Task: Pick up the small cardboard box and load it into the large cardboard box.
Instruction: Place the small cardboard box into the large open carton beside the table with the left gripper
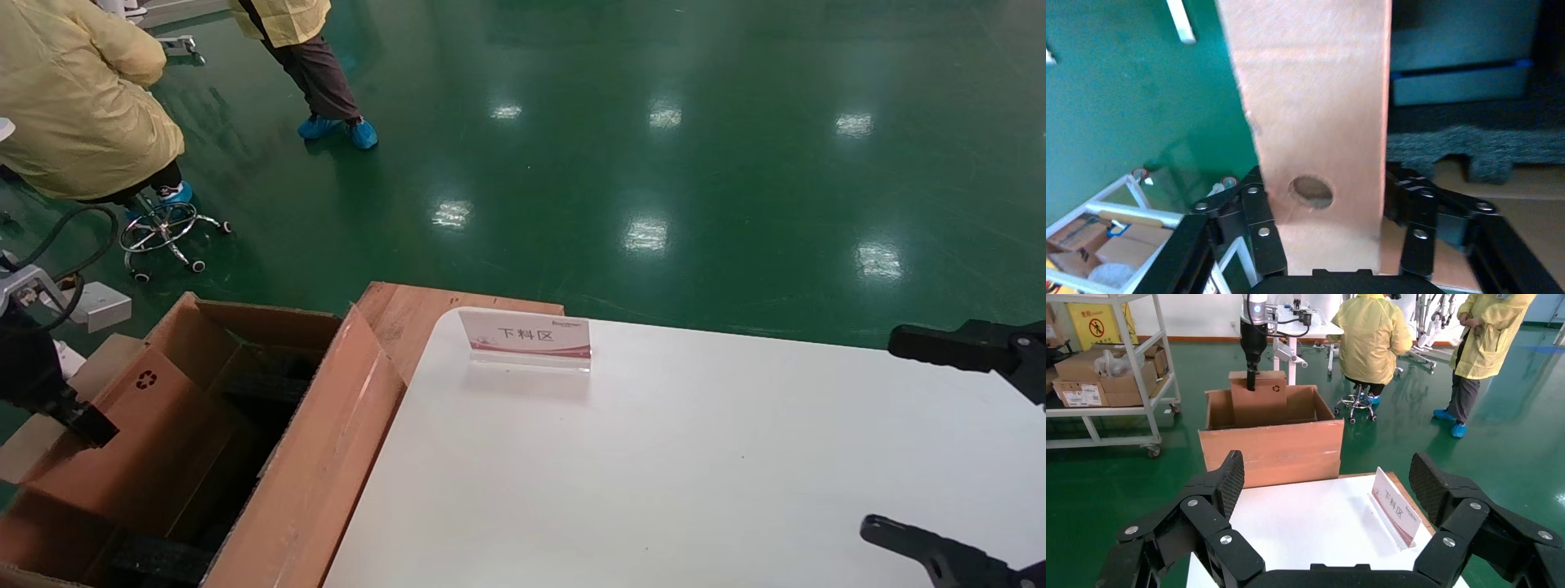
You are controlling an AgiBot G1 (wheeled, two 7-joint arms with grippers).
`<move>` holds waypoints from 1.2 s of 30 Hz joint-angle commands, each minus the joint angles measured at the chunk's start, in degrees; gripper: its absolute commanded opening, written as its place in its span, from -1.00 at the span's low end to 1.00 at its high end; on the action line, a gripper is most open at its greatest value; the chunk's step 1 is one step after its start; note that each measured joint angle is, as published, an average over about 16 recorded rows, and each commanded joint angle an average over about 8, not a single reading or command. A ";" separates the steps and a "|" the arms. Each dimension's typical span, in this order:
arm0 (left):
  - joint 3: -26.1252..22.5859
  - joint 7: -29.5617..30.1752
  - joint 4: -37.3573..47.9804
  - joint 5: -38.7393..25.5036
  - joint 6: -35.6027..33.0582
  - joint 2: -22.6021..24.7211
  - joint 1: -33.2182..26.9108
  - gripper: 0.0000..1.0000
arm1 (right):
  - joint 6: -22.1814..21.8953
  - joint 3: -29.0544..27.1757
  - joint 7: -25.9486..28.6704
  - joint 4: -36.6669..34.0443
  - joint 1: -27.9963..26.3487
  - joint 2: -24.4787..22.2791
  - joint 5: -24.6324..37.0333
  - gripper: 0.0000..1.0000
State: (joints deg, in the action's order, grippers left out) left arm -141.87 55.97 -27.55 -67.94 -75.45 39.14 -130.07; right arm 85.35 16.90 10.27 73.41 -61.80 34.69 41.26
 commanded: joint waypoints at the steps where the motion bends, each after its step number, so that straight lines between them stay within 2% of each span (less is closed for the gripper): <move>1: 0.10 -0.24 1.14 0.42 0.15 0.26 1.33 -1.00 | 0.00 0.01 0.00 0.00 0.00 0.00 0.00 1.00; 18: 1.54 -3.69 10.65 4.11 -1.49 2.82 10.13 -1.00 | -0.03 0.06 -0.03 0.00 -0.01 -0.02 -0.04 1.00; 19: 1.59 -3.87 11.21 4.24 -1.67 3.03 10.53 -0.95 | -0.03 0.06 -0.03 0.00 -0.01 -0.03 -0.04 1.00; 20: 1.64 -4.03 11.68 4.36 -1.85 3.20 10.85 -0.81 | -0.03 0.07 -0.03 0.00 -0.01 -0.03 -0.05 1.00; 26: 1.72 -4.71 13.82 4.74 -2.46 4.13 12.51 0.69 | -0.05 0.09 -0.04 -0.01 -0.01 -0.03 -0.06 1.00; 27: 1.71 -4.75 13.96 4.75 -2.49 4.21 12.65 0.89 | -0.05 0.09 -0.04 -0.01 0.00 -0.03 -0.06 1.00; 28: 1.69 -4.79 14.12 4.75 -2.52 4.30 12.79 1.00 | -0.05 0.09 -0.04 -0.01 0.00 -0.04 -0.06 1.00; 36: 1.65 -4.76 13.89 4.66 -2.60 4.15 12.59 1.00 | -0.06 0.10 -0.04 -0.02 0.00 -0.04 -0.07 1.00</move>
State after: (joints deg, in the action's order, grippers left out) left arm -140.21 51.21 -13.63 -63.27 -78.06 43.32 -117.45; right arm 85.29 17.00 10.22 73.39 -61.80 34.65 41.19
